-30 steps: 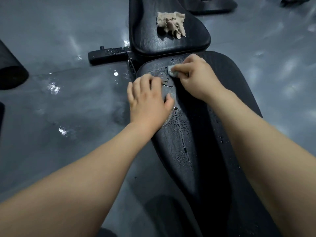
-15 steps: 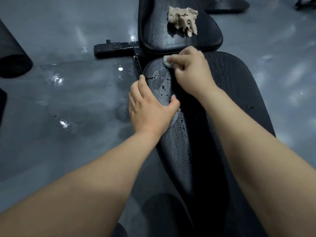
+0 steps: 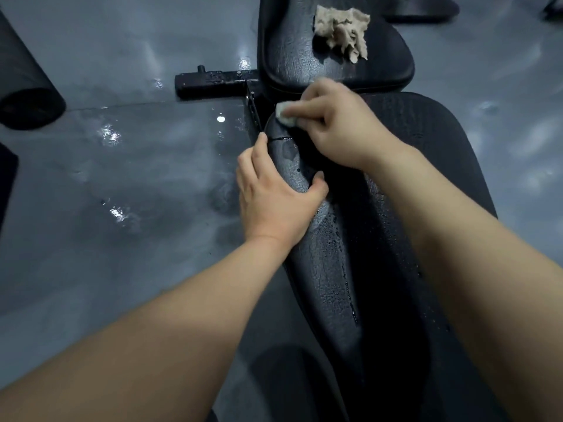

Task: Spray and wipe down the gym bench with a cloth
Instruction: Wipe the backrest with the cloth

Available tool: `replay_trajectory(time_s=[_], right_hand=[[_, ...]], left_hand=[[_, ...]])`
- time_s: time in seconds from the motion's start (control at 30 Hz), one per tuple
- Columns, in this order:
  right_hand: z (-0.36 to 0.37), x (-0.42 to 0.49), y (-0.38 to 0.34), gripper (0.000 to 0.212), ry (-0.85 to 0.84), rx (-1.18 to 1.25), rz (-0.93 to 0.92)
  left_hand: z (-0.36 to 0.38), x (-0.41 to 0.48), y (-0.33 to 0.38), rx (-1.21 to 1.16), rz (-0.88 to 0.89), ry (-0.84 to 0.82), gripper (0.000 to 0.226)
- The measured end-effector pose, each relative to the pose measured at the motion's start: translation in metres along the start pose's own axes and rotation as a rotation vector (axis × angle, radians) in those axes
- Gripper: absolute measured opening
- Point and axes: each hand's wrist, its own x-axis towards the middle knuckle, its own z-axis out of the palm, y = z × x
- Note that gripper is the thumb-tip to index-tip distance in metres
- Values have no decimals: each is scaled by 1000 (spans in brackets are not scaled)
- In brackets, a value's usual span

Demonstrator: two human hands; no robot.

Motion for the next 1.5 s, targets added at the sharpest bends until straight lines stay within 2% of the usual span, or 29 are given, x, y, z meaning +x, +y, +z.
replay_trajectory(time_s=[0.07, 0.13, 0.33, 0.47, 0.53, 0.73, 0.87, 0.93, 1.13, 1.3, 1.43, 1.5], right_hand=[[-10, -18, 1, 29, -101, 4, -96], [-20, -23, 9, 25, -146, -27, -110], [-2, 10, 0, 32, 47, -73, 33], [5, -7, -14, 32, -104, -19, -94], [-4, -14, -10, 30, -152, 14, -94], [8, 15, -4, 34, 69, -20, 41], [16, -5, -15, 29, -9, 47, -40], [7, -20, -4, 27, -15, 58, -21], [-6, -31, 29, 28, 247, -57, 310], [12, -62, -3, 32, 214, -46, 250], [11, -93, -9, 34, 193, -20, 220], [8, -104, -10, 33, 171, -14, 218]], left_hand=[[0, 0, 0, -4, -9, -2, 103], [0, 0, 0, -8, -12, 6, 103], [-1, -2, 2, 8, -63, -12, 105], [-1, -1, 2, -21, -70, -27, 105], [-1, 0, 1, -24, -77, -29, 105], [-1, 0, 1, -36, -77, -11, 102], [0, 1, 0, -29, -76, -22, 102], [-1, 1, 0, -35, -76, -24, 101], [0, 2, -3, -40, -66, -38, 103], [1, 4, -5, -52, -70, -64, 100], [-6, 5, 0, -48, -92, -145, 99], [-12, 11, 5, -31, -101, -188, 91]])
